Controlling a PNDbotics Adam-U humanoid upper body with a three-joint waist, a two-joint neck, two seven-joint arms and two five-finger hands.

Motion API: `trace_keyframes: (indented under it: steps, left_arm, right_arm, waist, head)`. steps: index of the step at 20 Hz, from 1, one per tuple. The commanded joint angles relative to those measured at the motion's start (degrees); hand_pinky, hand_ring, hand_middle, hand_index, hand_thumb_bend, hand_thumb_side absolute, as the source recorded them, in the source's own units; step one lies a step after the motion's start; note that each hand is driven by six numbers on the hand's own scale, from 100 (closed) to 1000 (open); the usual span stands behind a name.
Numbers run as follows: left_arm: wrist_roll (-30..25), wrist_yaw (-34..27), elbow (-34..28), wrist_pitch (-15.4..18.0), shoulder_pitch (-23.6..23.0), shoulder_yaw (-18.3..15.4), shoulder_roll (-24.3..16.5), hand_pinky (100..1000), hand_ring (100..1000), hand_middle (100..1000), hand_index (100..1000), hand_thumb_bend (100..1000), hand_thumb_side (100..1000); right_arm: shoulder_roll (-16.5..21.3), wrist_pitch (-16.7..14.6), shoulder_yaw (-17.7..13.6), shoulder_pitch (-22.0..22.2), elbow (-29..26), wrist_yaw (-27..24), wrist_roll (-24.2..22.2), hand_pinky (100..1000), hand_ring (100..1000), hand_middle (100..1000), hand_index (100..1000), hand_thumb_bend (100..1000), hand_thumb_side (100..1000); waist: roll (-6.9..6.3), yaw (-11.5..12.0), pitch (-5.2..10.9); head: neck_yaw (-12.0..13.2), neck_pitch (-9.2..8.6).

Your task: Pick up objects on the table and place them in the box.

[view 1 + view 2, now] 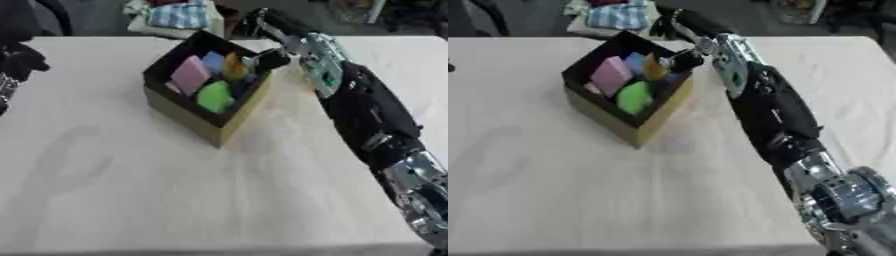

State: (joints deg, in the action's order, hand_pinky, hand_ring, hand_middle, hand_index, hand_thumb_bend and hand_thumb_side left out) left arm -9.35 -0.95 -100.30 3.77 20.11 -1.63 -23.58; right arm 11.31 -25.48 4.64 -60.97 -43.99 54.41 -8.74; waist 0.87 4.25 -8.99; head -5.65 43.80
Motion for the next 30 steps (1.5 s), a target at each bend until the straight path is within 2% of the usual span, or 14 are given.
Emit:
trace_keyframes:
  steps: [1, 3, 8, 13, 14, 19, 23, 30]
  left_arm:
    - [-0.22, -0.25, -0.85, 0.06, 0.84, -0.08, -0.6, 766, 611, 567, 805, 506, 671]
    - [-0.21, -0.23, -0.83, 0.05, 0.81, -0.11, -0.64, 767, 611, 567, 805, 505, 671]
    - [-0.11, -0.19, -0.78, 0.06, 0.79, -0.19, -0.78, 767, 611, 567, 805, 504, 671]
    - [0.06, -0.12, -0.74, 0.08, 0.66, -0.37, -0.96, 767, 611, 567, 805, 504, 671]
    - [0.11, -0.11, -0.74, 0.08, 0.62, -0.42, -0.99, 767, 611, 567, 805, 504, 672]
    - [0.28, -0.04, -0.69, 0.06, 0.44, -0.6, -1.04, 767, 610, 567, 805, 504, 672]
    - [0.44, 0.0, -0.64, 0.05, 0.26, -0.74, -1.13, 767, 610, 566, 805, 504, 673]
    - [0.51, -0.01, -0.63, 0.1, 0.19, -0.82, -1.1, 767, 610, 566, 805, 503, 673]
  right_arm:
    - [0.78, -0.62, 0.06, -1.08, -1.61, -0.03, 0.87, 669, 746, 771, 901, 409, 436]
    - [1.09, -0.98, 0.05, -1.07, -2.77, -1.48, 1.3, 676, 759, 822, 934, 442, 482]
    - [2.79, -0.46, 0.01, -1.11, -7.01, -6.04, 2.37, 677, 765, 847, 940, 450, 507]
    - [6.22, 2.4, -1.88, -0.93, -9.47, -10.6, 2.72, 674, 765, 847, 935, 420, 475]
    - [7.01, 3.29, -2.55, -0.77, -9.32, -11.45, 2.91, 669, 762, 844, 933, 390, 444]
    - [10.63, 8.78, -6.73, 0.24, -5.92, -16.23, 5.55, 654, 757, 842, 919, 368, 432]
    - [12.65, 12.27, -8.7, 1.18, -1.26, -16.98, 8.83, 655, 764, 858, 918, 371, 439]
    - [13.39, 14.25, -9.76, 2.3, 6.41, -15.32, 11.22, 657, 767, 860, 921, 380, 450]
  waist:
    - [0.02, 0.01, 0.11]
    - [0.04, -0.09, 0.12]
    - [0.07, -0.46, 0.14]
    - [0.05, -0.96, 0.14]
    - [0.05, -1.08, 0.13]
    - [-0.01, -1.64, 0.06]
    - [-0.08, -1.96, 0.01]
    - [-0.37, -2.07, -0.08]
  head:
    - [-0.1, -0.02]
    - [-0.03, -0.02]
    - [0.18, -0.03]
    - [0.61, -0.06]
    - [0.74, -0.08]
    - [1.34, -0.06]
    - [1.71, -0.12]
    - [1.94, -0.12]
